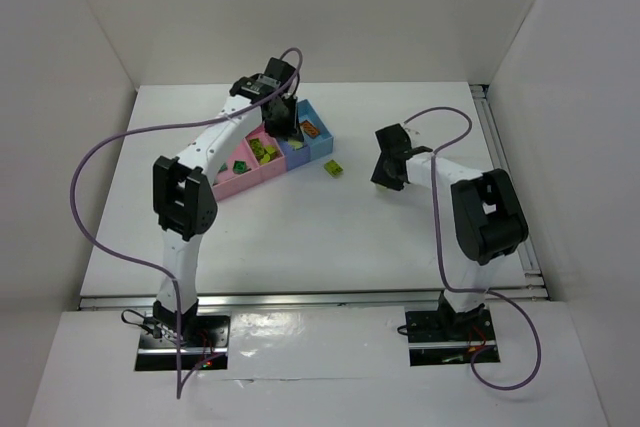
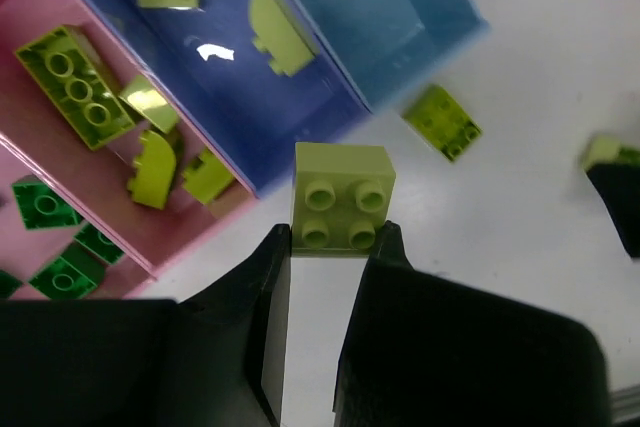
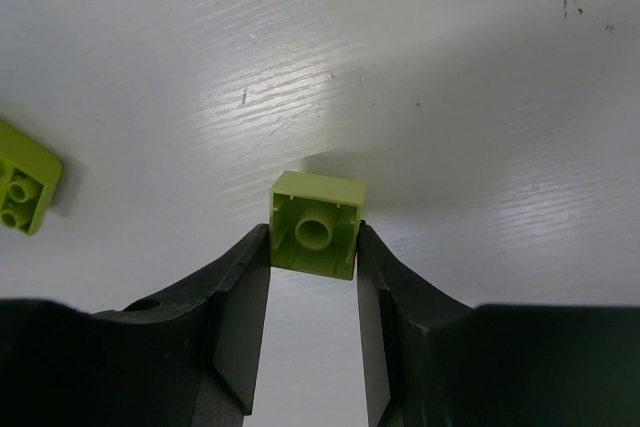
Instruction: Sort the legos into containers by color
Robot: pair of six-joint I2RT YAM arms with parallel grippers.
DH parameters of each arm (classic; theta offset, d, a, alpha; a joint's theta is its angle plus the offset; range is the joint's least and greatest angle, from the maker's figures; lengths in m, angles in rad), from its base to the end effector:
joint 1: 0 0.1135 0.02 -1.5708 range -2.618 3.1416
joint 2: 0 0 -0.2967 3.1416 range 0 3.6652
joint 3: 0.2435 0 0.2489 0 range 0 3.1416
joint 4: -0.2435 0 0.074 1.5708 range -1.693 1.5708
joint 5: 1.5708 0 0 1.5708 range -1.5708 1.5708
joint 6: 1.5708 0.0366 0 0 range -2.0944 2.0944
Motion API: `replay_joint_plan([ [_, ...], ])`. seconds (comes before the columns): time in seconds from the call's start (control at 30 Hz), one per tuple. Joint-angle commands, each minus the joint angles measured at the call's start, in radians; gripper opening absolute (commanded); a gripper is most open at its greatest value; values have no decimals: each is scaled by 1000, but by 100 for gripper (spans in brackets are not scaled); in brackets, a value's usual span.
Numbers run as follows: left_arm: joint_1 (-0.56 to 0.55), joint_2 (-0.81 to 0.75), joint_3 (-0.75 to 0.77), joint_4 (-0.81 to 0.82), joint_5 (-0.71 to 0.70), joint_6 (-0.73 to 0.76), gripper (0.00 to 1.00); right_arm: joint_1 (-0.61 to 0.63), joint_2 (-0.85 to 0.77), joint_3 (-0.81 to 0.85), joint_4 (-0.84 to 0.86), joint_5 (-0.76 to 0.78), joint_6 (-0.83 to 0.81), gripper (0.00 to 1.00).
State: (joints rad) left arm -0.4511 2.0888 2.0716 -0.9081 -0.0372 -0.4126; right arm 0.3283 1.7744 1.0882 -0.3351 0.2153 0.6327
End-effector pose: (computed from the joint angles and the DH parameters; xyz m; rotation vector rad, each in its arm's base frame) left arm 0.4290 -0.2063 0.3388 0.0329 2.5226 -0.3105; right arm 0.3454 0.1094 0.2038 0.4646 2.5154 0.0881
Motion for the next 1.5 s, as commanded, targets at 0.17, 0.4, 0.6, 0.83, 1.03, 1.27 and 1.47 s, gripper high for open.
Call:
replay_joint_plan([
  [0.17,98,192,177,-68,-29,-49,18,54,-185,58,-68,41,-21,17],
  [0.4,98,211,236,-78,-7,-29,89,156,-205,170,-21,-89,-79,18],
  [0.6,130,30,190,-69,-39,-57,93,224,-29,403,4,-136,-139,20],
  [0.83,210,-287,-141,-91,-236,-199,92,272,298,769,22,-183,-166,21],
  [1.03,302,-464,-372,-127,-227,-199,92,305,539,1060,-8,-193,-133,63],
  [1.27,336,-610,-521,-54,-149,-204,92,305,465,1018,21,-82,-133,79],
  [1.47,336,-630,-593,-23,-96,-212,92,305,98,451,218,21,-232,56],
])
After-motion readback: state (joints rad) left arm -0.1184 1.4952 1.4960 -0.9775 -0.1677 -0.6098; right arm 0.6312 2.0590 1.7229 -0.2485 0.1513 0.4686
